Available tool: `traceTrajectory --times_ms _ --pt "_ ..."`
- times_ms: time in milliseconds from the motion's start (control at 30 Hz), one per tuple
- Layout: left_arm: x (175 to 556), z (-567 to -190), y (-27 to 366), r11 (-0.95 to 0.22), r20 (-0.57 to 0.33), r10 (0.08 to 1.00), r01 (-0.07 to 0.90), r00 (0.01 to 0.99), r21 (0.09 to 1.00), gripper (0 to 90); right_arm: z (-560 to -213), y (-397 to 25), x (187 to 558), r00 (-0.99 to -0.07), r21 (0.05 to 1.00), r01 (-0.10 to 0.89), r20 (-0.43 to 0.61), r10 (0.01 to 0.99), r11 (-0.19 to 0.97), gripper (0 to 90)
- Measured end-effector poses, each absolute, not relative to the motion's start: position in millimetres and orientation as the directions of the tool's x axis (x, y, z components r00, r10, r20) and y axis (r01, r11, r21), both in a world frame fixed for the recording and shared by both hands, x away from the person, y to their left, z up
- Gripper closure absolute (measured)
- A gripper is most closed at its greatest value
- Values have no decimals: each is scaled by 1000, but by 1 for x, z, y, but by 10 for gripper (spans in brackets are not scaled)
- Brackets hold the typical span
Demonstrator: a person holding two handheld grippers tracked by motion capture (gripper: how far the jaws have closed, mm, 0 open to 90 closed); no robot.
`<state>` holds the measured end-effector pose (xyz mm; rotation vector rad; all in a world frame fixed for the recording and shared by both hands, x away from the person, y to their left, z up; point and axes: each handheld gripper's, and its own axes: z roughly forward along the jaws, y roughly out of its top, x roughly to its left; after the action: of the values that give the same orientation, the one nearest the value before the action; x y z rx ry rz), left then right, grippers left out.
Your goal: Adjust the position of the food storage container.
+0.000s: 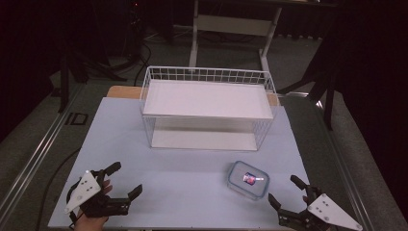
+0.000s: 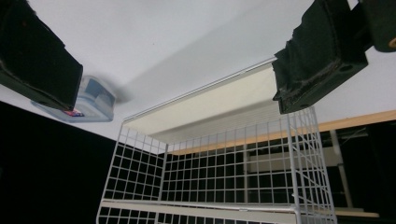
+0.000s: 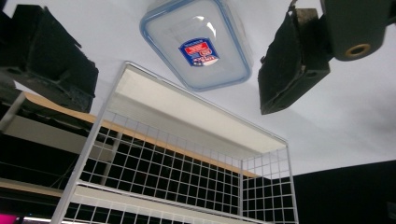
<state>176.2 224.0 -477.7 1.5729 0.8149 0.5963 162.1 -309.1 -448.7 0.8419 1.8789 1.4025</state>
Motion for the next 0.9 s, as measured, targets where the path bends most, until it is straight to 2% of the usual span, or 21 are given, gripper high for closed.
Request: traceTrajectory --times_ms 167,267,600,733,800,833,867,900 --pt "175 -477 223 -53 -66 776 169 627 984 19 -445 -307 160 -590 973 132 -76 804 189 109" --pt "174 -478 222 -60 -62 772 169 633 984 19 -441 -305 158 -625 980 112 -58 778 162 108" --pt "174 -478 218 -87 -44 760 168 648 982 19 -450 -310 169 -612 966 164 -59 788 200 121" --pt "174 -479 217 -89 -43 758 169 651 982 19 -460 -313 175 -603 943 213 -79 794 255 229" --pt "174 -479 217 -87 -47 756 171 653 981 19 -463 -313 176 -601 937 226 -82 795 267 251" --pt "174 -479 217 -90 -44 756 171 653 981 19 -468 -314 179 -598 930 243 -82 797 277 339" --pt "174 -479 217 -92 -44 756 172 654 981 19 -470 -314 181 -593 926 256 -76 802 278 363" --pt "175 -479 217 -91 -46 755 174 654 980 19 -472 -315 182 -581 919 277 -72 810 281 430"
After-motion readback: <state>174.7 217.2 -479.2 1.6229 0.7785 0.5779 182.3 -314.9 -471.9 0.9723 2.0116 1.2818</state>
